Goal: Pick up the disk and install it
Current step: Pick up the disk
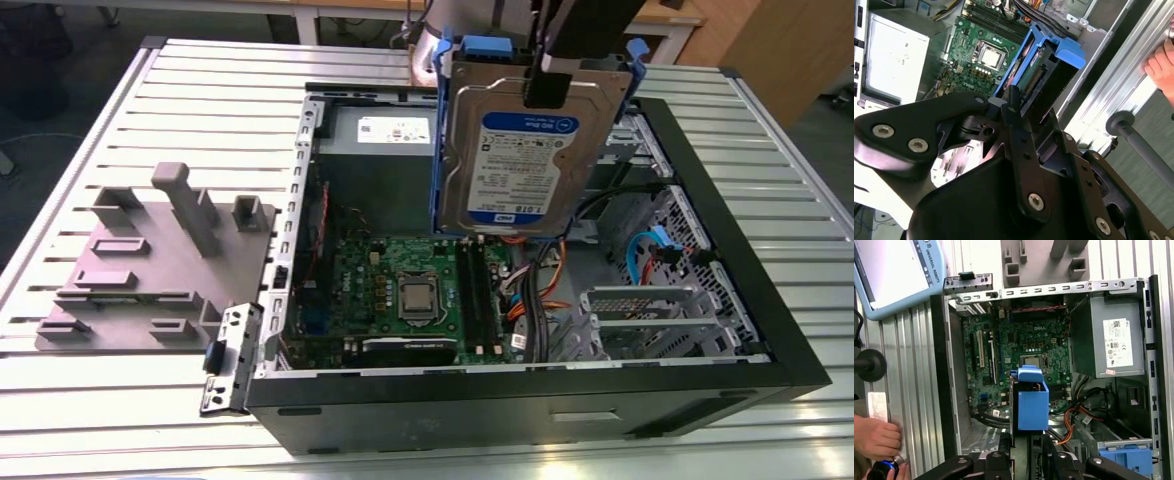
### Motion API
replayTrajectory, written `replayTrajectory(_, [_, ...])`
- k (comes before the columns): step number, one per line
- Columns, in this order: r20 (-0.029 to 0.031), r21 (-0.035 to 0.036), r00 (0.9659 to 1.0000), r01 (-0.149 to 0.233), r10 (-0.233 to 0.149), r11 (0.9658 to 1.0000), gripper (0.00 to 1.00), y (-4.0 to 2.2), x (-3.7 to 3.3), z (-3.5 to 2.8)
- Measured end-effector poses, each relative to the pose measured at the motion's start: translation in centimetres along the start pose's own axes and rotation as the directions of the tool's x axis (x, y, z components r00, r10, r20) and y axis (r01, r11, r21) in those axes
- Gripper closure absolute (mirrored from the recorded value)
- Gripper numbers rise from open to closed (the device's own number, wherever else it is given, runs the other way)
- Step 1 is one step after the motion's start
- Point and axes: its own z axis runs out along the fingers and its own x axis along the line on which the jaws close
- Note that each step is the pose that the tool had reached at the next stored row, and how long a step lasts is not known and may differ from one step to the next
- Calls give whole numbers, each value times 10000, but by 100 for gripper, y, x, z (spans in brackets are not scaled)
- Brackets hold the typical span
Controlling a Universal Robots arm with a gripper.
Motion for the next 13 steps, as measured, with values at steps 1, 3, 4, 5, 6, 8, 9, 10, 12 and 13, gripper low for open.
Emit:
replayTrajectory(1, [1, 0, 10000, 0, 0, 10000, 65, -1, 8, 1])
replayTrajectory(3, [0, 0, 10000, 0, 0, 10000, 65, -4, 26, 1])
replayTrajectory(4, [1, 1, 10000, 0, 0, 10000, 65, -6, 38, 2])
replayTrajectory(5, [1, 0, 10000, 0, 0, 10000, 65, -8, 51, 2])
replayTrajectory(6, [1, 0, 10000, 1, -1, 10000, 65, -10, 62, 2])
replayTrajectory(8, [0, 0, 10000, 0, 0, 10000, 65, -13, 84, 3])
replayTrajectory(9, [-1, 0, 10000, 0, 0, 10000, 65, -15, 95, 3])
replayTrajectory(10, [0, 0, 10000, 0, 0, 10000, 65, -17, 104, 4])
replayTrajectory(12, [1, 0, 10000, -2, 2, 10000, 65, -19, 110, 4])
replayTrajectory(13, [1, 0, 10000, 1, -1, 10000, 65, -29, 109, 4])
